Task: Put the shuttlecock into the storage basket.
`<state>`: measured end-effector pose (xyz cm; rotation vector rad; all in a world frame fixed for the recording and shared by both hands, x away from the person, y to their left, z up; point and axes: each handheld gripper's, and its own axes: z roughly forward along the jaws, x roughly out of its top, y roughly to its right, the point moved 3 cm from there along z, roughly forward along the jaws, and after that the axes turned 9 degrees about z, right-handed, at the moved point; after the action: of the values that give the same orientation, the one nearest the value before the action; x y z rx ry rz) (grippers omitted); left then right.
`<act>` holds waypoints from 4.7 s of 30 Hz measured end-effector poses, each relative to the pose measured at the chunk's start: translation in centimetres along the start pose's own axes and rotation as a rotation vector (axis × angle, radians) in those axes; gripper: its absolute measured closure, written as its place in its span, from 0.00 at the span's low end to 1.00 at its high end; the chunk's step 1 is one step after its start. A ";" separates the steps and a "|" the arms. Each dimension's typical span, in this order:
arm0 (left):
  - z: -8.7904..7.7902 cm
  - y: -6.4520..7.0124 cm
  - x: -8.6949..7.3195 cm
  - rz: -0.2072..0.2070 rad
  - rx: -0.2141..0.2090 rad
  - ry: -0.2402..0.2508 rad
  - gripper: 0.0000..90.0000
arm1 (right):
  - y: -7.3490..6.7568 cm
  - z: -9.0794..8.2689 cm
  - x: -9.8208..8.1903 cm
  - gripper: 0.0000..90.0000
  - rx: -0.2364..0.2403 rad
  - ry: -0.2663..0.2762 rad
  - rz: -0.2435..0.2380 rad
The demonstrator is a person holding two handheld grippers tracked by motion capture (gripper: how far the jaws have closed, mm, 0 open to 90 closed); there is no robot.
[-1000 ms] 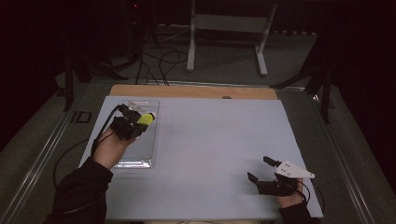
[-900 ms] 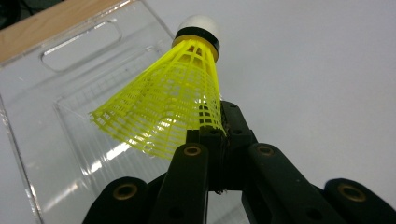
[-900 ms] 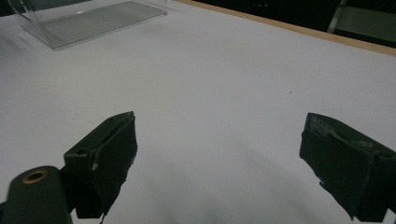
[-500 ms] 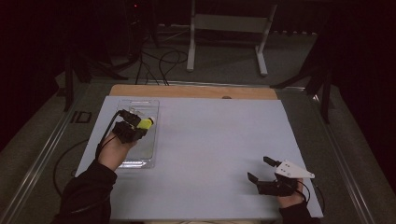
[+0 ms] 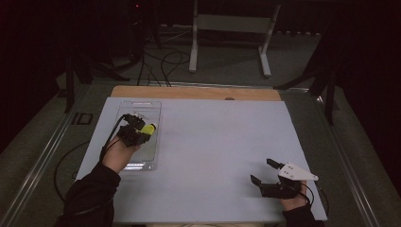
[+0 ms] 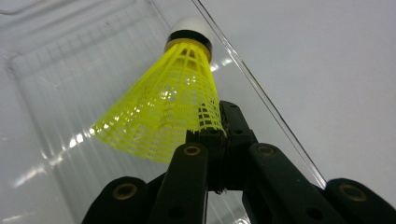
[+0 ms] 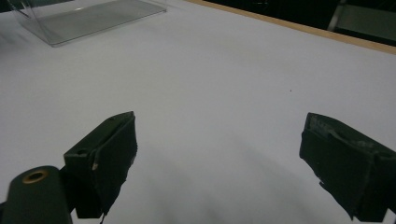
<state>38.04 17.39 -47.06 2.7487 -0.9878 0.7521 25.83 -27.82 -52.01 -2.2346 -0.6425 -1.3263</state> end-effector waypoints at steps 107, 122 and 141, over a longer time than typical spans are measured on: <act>-1.1 11.5 3.1 0.404 -0.338 0.280 0.00 | -0.1 -0.3 0.0 0.12 0.006 0.004 -0.002; -0.1 13.1 0.9 0.409 -0.419 0.306 0.00 | -0.2 -0.2 0.0 0.12 0.010 0.002 -0.001; 0.5 12.9 -3.9 0.389 -0.471 0.329 0.00 | -0.2 -0.1 0.0 0.12 0.015 -0.003 -0.007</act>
<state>27.61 9.40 -50.03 1.9864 -1.4203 0.8528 25.57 -27.73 -51.94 -2.2247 -0.6592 -1.3174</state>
